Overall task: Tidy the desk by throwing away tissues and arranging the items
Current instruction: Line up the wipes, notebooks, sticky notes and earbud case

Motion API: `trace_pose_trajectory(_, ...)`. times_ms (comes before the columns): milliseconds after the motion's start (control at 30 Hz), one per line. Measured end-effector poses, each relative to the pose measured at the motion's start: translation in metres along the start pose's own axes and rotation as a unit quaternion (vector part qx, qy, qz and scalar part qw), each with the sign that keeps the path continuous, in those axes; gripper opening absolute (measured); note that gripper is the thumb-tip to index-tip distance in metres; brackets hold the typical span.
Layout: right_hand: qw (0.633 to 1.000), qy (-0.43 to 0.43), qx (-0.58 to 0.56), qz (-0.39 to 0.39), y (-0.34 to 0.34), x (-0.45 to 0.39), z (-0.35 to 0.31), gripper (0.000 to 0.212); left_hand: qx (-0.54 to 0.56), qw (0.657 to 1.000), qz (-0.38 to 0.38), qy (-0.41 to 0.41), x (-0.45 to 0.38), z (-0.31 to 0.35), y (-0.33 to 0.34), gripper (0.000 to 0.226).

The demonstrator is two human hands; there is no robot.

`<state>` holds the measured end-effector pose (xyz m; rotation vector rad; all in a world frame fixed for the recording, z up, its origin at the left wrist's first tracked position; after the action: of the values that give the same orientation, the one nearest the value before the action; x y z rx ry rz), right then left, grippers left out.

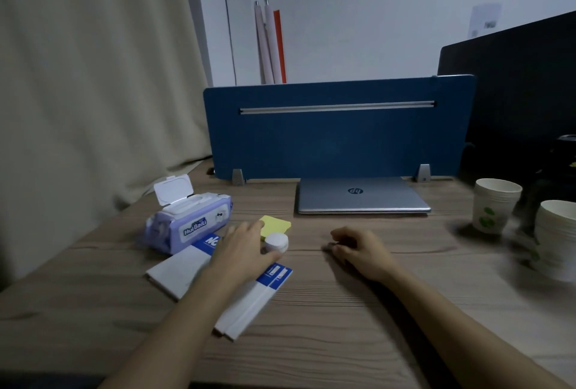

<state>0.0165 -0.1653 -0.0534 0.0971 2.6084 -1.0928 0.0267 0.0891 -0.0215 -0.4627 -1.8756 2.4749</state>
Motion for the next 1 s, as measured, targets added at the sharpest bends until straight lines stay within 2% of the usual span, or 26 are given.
trace_pose_trajectory(167, 1.0, 0.008, -0.009, 0.001, 0.002, -0.008, 0.002, 0.03, 0.054, 0.998, -0.008, -0.008, 0.003, -0.007, 0.012, 0.06)
trace_pose_trajectory(267, 1.0, -0.005, 0.027, -0.007, 0.002, -0.01, 0.007, 0.027, 0.067, 0.998, 0.0, -0.011, -0.003, 0.001, 0.017, 0.048)
trace_pose_trajectory(367, 0.996, -0.024, 0.087, -0.007, 0.0, -0.017, 0.015, 0.022, 0.078, 0.997, 0.002, -0.021, -0.013, 0.011, 0.025, 0.05)
trace_pose_trajectory(533, 0.991, -0.012, 0.134, 0.015, -0.015, -0.03, 0.033, 0.021, 0.107, 0.994, -0.006, 0.01, -0.029, 0.031, 0.035, 0.044)
trace_pose_trajectory(800, 0.987, 0.027, 0.152, 0.04, -0.043, -0.044, 0.067, 0.022, 0.13, 0.989, -0.022, 0.064, -0.062, 0.087, 0.054, 0.042)
trace_pose_trajectory(1000, 0.99, 0.036, 0.12, 0.069, -0.051, -0.048, 0.085, 0.019, 0.155, 0.983, -0.027, 0.097, -0.074, 0.122, 0.073, 0.045)
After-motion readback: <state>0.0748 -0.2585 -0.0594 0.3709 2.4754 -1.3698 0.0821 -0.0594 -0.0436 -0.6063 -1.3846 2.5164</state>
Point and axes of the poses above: each hand's wrist, its own x-axis away from the middle knuckle, its own y-axis out of the palm, z = x × y, the point moved 2 cm from there along -x, towards the middle knuckle
